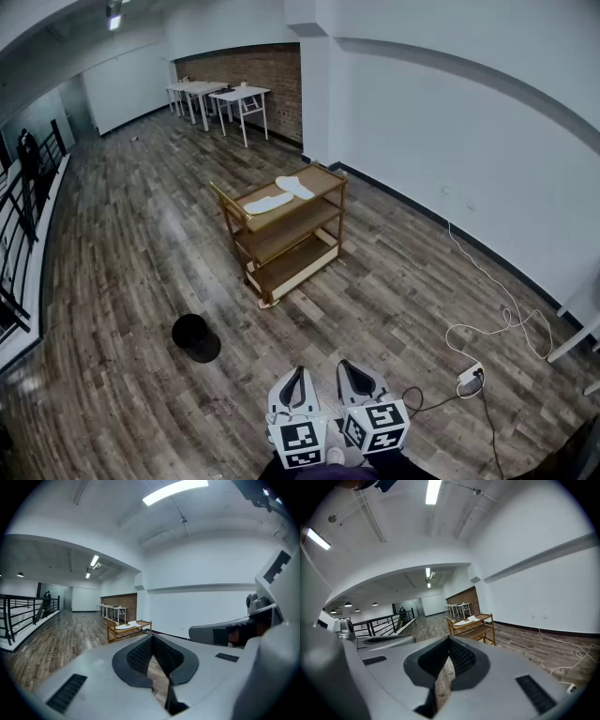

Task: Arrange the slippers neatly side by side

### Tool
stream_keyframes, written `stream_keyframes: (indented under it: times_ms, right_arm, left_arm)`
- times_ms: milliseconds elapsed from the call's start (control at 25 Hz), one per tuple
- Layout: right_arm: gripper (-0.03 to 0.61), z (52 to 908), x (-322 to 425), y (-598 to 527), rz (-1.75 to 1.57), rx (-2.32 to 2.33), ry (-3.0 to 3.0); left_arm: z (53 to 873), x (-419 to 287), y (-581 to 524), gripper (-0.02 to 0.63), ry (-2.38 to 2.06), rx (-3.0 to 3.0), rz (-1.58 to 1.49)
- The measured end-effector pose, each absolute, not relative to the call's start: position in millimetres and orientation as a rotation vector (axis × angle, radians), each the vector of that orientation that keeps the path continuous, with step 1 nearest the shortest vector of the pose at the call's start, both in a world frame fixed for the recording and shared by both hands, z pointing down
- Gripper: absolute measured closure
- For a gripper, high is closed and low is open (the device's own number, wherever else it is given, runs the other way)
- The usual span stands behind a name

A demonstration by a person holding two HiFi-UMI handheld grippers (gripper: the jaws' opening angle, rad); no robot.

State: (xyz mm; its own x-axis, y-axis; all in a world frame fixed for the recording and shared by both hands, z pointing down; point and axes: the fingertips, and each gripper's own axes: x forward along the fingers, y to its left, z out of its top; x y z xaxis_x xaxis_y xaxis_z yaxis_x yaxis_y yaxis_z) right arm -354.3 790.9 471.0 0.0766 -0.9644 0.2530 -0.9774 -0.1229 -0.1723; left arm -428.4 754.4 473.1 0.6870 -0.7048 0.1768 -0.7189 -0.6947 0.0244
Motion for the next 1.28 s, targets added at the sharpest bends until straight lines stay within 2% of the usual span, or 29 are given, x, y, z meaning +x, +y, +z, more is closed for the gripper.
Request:
stream_keyframes:
  times_ms: [720,1280]
  right_arm:
    - [0.580,471.1,-356.8,789.8,0.480,2.257,-2.069]
    - [0.580,482.4,-376.9,791.5,0.519,2.259,-2.022]
  left_arm:
    - [473.1,-427.9,754.6,0.612,-1.188,2.802,0.252]
    - [488.4,-457.5,755.3,0.612,-1.182,2.736,0.283]
